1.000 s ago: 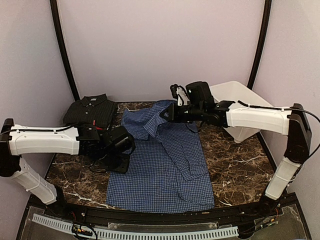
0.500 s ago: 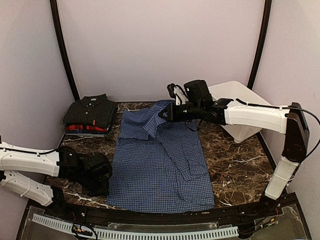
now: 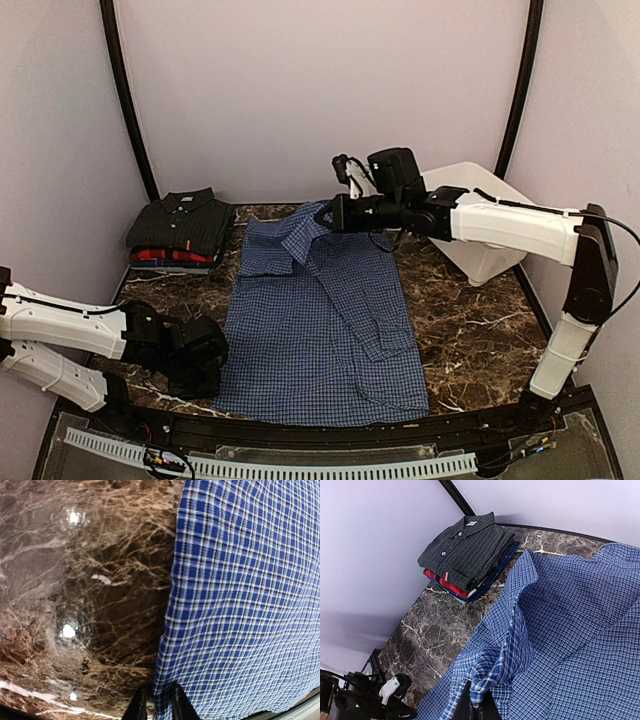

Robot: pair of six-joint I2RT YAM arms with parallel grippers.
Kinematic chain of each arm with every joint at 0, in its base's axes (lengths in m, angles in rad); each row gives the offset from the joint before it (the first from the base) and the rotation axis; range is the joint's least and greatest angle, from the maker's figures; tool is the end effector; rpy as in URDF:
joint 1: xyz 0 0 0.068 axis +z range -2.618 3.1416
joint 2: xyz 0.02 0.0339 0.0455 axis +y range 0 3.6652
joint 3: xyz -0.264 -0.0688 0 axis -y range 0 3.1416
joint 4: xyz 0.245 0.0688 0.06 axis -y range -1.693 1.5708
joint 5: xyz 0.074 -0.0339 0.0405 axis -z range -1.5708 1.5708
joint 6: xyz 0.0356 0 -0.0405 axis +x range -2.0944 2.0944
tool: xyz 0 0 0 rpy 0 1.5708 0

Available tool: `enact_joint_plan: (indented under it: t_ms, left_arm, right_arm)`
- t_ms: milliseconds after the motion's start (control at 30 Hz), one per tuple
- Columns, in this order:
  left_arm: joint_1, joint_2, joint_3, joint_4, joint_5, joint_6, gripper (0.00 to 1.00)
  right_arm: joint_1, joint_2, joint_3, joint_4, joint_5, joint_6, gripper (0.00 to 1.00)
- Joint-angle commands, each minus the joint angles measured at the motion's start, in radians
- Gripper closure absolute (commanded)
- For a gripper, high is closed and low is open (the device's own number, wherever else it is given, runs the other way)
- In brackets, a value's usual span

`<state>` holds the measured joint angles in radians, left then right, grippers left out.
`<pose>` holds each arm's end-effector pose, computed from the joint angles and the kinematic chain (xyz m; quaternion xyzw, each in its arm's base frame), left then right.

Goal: Fold and stack the long sleeve shirts
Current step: Pick up the 1/3-folded shirt from the center of the board.

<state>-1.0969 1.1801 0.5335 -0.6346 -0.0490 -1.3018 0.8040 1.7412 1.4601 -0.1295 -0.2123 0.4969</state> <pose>0.0848 -0.1615 0.1529 -0.1047 0.9837 -0.1256 0.0749 0.2836 0.3052 0.3199 -0.1846 0.8130 0.4006 0.3801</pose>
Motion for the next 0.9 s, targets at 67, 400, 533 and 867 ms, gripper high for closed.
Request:
enact_joint_plan:
  t_ms: [67, 400, 533, 867]
  left_arm:
    - [-0.011, 0.011, -0.026, 0.034, 0.003, -0.014, 0.87]
    - [-0.008, -0.099, -0.026, -0.119, -0.09, -0.059, 1.0]
    - [0.008, -0.111, -0.013, -0.126, -0.101, -0.022, 1.0]
    - [-0.011, 0.119, 0.28, -0.16, -0.135, 0.284, 1.0]
  right_arm:
    - [-0.013, 0.014, 0.07, -0.021, 0.024, -0.028, 1.0]
    - [-0.072, 0.089, 0.209, -0.085, 0.031, -0.069, 1.0]
    - [-0.098, 0.146, 0.28, -0.115, 0.008, -0.074, 1.0]
    - [-0.165, 0.2, 0.43, -0.227, 0.041, -0.14, 1.0]
